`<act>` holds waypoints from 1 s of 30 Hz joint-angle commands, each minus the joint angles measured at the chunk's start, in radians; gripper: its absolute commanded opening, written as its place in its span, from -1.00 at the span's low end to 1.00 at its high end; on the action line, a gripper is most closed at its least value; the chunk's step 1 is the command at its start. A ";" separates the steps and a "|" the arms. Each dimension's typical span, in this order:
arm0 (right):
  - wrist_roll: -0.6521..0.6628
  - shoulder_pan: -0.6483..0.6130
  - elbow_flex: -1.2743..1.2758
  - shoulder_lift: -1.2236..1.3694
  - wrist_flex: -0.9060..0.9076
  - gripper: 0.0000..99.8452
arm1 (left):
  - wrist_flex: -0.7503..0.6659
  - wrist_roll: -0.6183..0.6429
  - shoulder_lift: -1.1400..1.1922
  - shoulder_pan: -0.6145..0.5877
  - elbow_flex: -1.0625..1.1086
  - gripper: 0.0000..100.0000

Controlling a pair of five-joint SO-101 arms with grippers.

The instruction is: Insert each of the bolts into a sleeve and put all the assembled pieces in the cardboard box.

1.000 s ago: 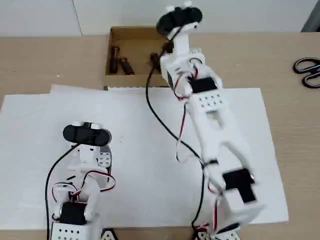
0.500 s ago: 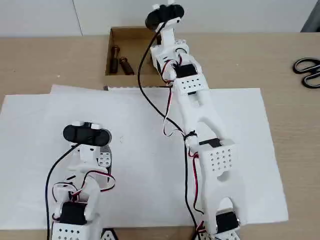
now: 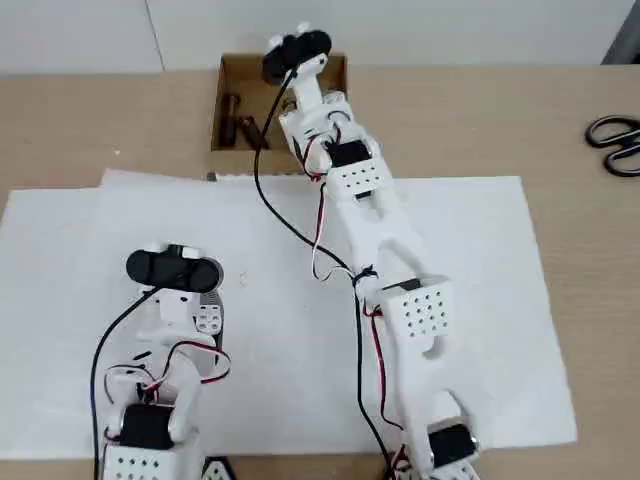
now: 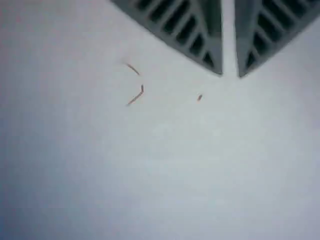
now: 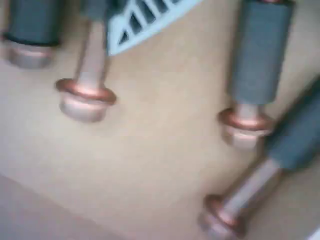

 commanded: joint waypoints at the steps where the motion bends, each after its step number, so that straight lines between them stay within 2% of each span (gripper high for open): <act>1: 0.028 -0.007 -0.048 -0.028 0.013 -0.62 | -0.023 -0.006 0.002 -0.003 -0.002 -0.99; 8: 0.028 -0.001 -0.049 -0.041 0.015 -0.63 | -0.023 -0.006 0.002 -0.003 -0.002 -0.99; 14: 0.025 -0.001 -0.048 -0.145 0.120 -0.63 | -0.026 -0.006 0.002 -0.003 -0.001 -0.99; 16: 0.026 0.001 -0.048 -0.168 0.156 -0.68 | -0.026 -0.006 0.002 -0.003 -0.001 -0.99; 20: 0.029 0.007 -0.048 -0.225 0.206 -1.00 | -0.026 -0.006 0.002 -0.003 -0.001 -0.99; 30: 0.023 0.058 -0.048 -0.400 0.438 -1.00 | -0.028 -0.006 0.002 -0.003 -0.001 -0.99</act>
